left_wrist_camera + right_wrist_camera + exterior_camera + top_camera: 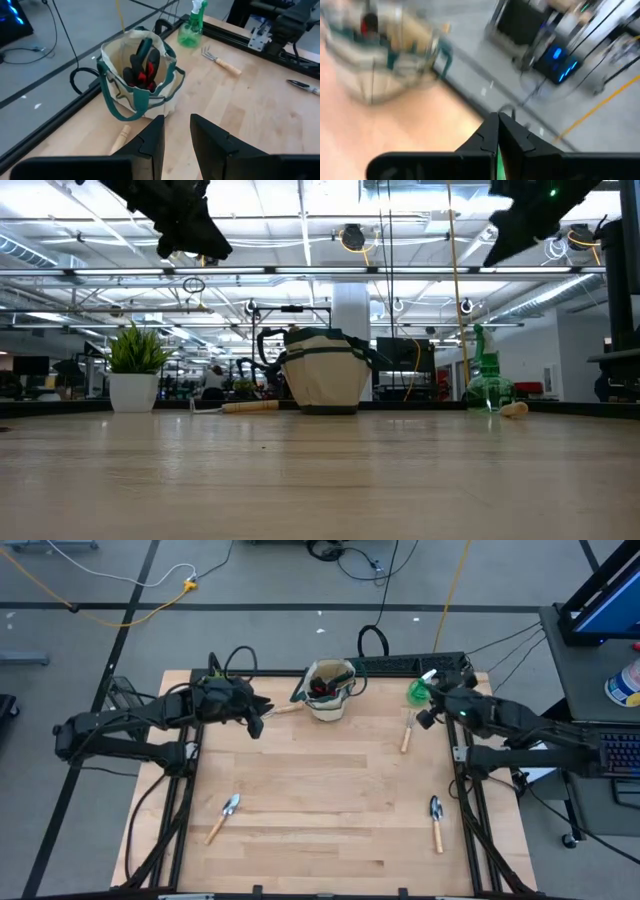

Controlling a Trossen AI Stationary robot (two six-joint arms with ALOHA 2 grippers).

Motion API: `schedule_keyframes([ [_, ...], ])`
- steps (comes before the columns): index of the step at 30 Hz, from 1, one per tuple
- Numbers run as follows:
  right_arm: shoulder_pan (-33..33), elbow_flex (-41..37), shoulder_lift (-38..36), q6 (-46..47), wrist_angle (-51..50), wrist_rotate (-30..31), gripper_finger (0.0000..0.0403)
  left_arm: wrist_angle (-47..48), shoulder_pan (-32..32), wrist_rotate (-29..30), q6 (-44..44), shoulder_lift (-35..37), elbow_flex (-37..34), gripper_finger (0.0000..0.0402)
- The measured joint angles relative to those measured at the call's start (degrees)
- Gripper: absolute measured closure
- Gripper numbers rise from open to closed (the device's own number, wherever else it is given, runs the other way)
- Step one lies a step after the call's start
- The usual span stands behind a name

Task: Pick & Place Garden tools in Gardening bag
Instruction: Put the green spray bottle into the green gardening bag

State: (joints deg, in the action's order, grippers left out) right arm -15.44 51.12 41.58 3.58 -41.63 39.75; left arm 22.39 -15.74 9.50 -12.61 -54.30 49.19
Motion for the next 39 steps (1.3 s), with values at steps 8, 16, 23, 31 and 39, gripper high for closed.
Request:
schedule_keyframes([
  [8,-12.43,0.28,5.85,-7.52,-2.79,-10.06,0.0402,0.04,-2.53,-3.92,1.66,-0.04,0.00,0.0305],
  [16,-18.17,1.76,9.36,-21.82,-0.98,-9.97,0.0387,0.04,-3.89,-5.14,2.23,-0.04,0.00,0.0305],
  [23,-20.51,1.76,11.46,-32.04,0.07,-9.84,0.0307,0.07,-3.86,-6.47,2.48,-0.04,0.00,0.0305],
  [31,-23.67,1.76,14.62,-40.75,0.70,-9.72,0.0215,0.04,-3.86,-6.61,3.13,-0.04,0.02,0.0305],
  [39,-25.79,1.76,19.15,-47.86,0.68,-9.58,0.0177,0.04,-3.86,-6.61,3.29,-0.04,0.04,0.0305],
])
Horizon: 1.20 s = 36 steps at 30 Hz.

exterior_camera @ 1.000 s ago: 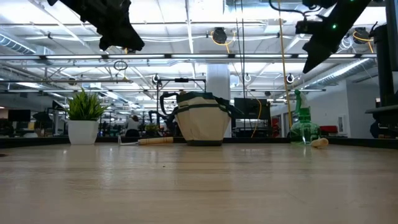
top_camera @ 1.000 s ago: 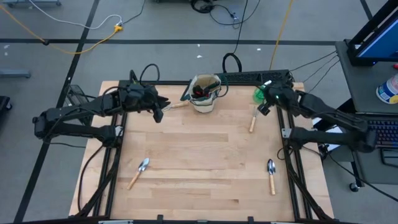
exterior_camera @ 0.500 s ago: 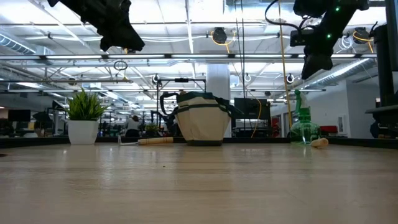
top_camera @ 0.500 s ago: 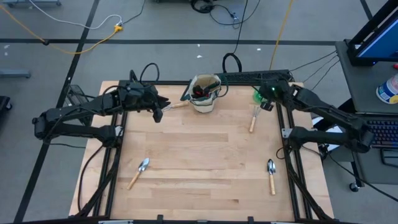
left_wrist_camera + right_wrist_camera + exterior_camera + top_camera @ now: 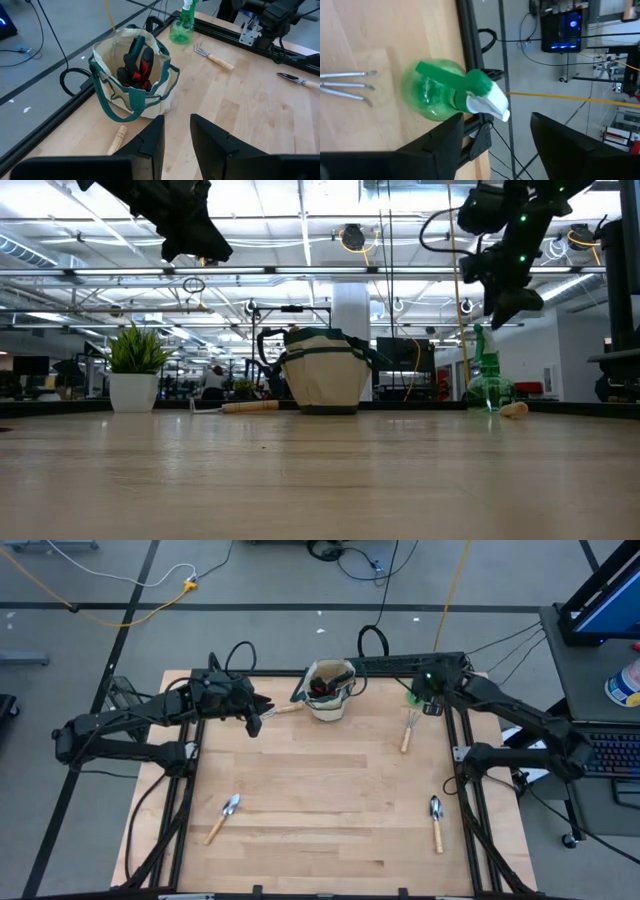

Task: Pick & Place Garden tools in Gardening bag
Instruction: Put the green spray bottle into the green gardening bag

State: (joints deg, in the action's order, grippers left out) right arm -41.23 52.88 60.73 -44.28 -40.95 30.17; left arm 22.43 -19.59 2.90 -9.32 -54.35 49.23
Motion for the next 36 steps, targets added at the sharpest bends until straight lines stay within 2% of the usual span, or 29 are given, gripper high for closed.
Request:
schedule_keyframes([
  [7,-1.55,0.00,3.77,-2.46,0.82,0.50,0.0175,-0.02,0.00,-0.01,0.22,0.00,0.00,0.0305],
  [14,-2.62,0.00,6.92,-8.38,3.88,6.17,0.0174,-0.04,0.00,0.00,0.21,0.00,0.00,0.0305],
  [36,-2.60,0.00,12.61,-18.51,2.95,5.75,0.0174,-1.48,0.00,-0.02,0.16,-0.02,0.02,0.0305],
])
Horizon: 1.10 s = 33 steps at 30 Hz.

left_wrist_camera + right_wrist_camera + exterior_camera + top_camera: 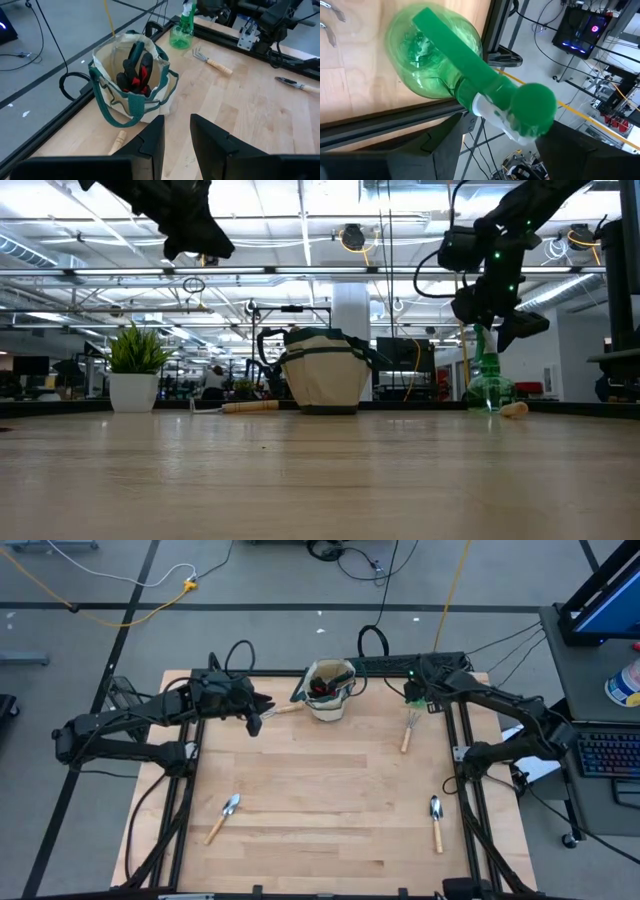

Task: Pick & Place Garden tools in Gardening bag
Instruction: Put the green spray bottle into the green gardening bag

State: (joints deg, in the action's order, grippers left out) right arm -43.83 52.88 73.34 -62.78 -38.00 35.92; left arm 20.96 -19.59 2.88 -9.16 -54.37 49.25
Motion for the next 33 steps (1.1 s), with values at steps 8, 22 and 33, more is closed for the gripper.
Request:
schedule_keyframes([
  [8,0.00,0.00,0.13,0.03,-1.16,-0.13,0.0174,-0.22,0.00,-0.05,0.47,0.00,0.00,0.0305],
  [22,0.00,-0.01,0.11,0.53,-3.06,0.09,0.0180,-0.22,0.00,-0.44,1.41,0.00,0.00,0.0305],
  [33,0.04,-0.02,0.05,0.50,-3.06,3.05,0.0179,-0.22,0.00,-0.44,1.54,0.00,0.00,0.0305],
])
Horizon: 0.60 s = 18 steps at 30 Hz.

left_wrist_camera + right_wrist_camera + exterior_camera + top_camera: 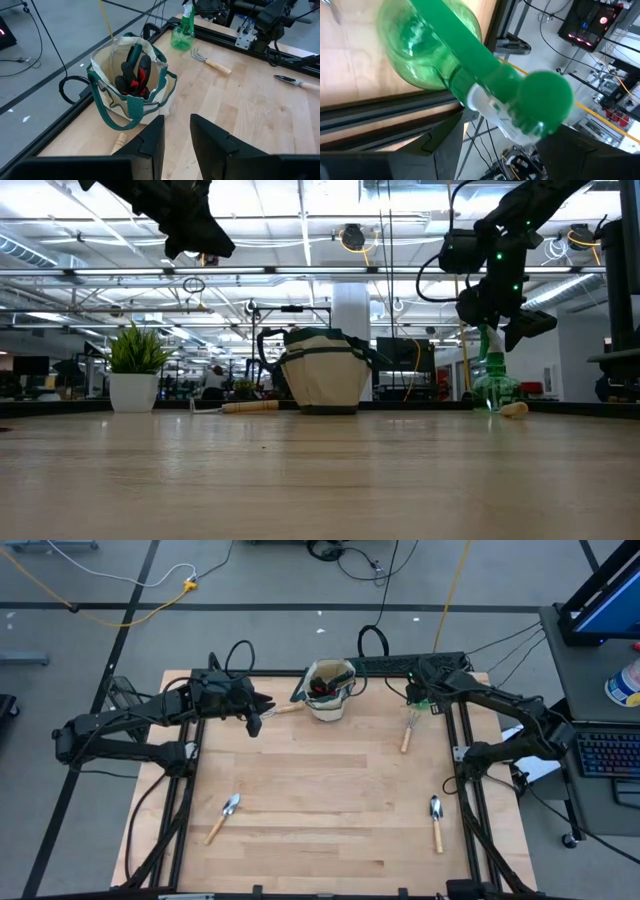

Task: Pick & Place Garden tools in Gardening bag
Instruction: Put the green spray bottle into the green gardening bag

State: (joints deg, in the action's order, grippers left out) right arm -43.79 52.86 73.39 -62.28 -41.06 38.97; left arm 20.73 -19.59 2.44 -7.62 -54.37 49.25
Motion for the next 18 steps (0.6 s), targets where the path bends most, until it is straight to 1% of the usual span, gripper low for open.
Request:
schedule_keyframes([
  [6,0.02,0.00,-1.35,0.05,-0.76,-0.13,0.0179,0.00,0.00,0.00,0.25,0.00,0.00,0.0305],
  [11,0.02,0.00,-1.86,1.16,-5.33,-0.37,0.0179,0.02,0.00,-0.02,1.33,0.00,0.00,0.0305],
  [14,0.00,0.02,-1.92,3.49,-6.09,-2.77,0.0179,0.00,0.00,-0.02,1.45,0.00,0.00,0.0305],
  [18,0.00,0.02,-1.90,4.13,-5.72,-4.82,0.0179,0.00,0.01,-0.02,1.51,0.00,0.00,0.0305],
])
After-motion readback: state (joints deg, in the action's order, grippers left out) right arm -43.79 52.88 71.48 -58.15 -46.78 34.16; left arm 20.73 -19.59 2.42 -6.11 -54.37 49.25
